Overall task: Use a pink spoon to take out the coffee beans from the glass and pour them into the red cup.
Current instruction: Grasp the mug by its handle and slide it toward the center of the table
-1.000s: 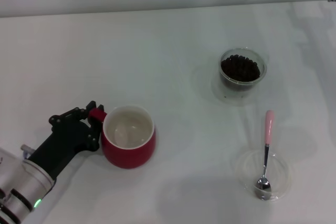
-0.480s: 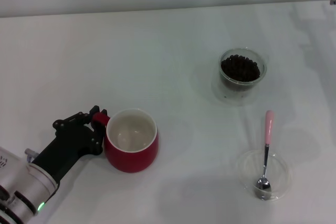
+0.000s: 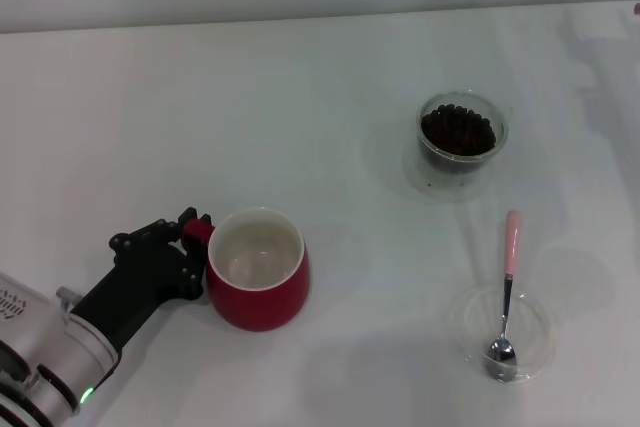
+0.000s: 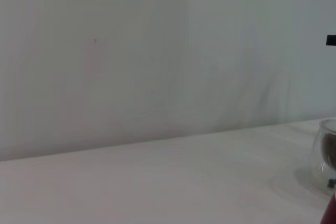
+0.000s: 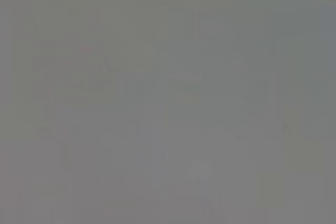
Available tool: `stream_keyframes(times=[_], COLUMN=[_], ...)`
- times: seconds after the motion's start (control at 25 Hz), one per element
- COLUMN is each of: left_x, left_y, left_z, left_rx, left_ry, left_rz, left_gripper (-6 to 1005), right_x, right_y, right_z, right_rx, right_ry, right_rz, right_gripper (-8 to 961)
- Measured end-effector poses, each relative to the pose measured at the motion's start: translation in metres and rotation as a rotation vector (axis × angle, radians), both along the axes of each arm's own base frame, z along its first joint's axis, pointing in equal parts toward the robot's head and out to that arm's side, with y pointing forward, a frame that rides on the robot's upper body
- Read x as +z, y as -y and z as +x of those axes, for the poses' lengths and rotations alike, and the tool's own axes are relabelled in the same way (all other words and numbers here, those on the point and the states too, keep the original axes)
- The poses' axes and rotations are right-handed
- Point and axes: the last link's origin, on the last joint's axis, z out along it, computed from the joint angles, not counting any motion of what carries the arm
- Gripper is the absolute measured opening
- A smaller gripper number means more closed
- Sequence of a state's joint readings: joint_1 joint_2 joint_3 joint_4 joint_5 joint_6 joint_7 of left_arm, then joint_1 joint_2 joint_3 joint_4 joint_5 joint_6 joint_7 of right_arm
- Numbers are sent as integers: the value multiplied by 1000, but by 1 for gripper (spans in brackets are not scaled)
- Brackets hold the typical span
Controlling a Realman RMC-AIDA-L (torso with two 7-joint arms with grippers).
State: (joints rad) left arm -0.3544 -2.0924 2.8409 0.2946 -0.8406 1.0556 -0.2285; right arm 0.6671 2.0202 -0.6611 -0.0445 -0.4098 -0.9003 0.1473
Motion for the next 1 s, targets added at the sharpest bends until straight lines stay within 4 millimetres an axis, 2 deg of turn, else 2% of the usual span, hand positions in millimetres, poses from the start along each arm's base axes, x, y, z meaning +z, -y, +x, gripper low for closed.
stream_keyframes(times=[0.6,1.0], left_x=[0,2], left_y=[15,21], left_z=[-9,-11], left_rx=[40,45], left_ry=[12,29], left_rz=[-3,10], left_gripper=[117,382], right_x=[0,-2], right_y=[5,6], right_z=[6,5], right_rx=[-13,-12], right_ry=[2,-1], right_rz=[1,-2], right_gripper=[871,871])
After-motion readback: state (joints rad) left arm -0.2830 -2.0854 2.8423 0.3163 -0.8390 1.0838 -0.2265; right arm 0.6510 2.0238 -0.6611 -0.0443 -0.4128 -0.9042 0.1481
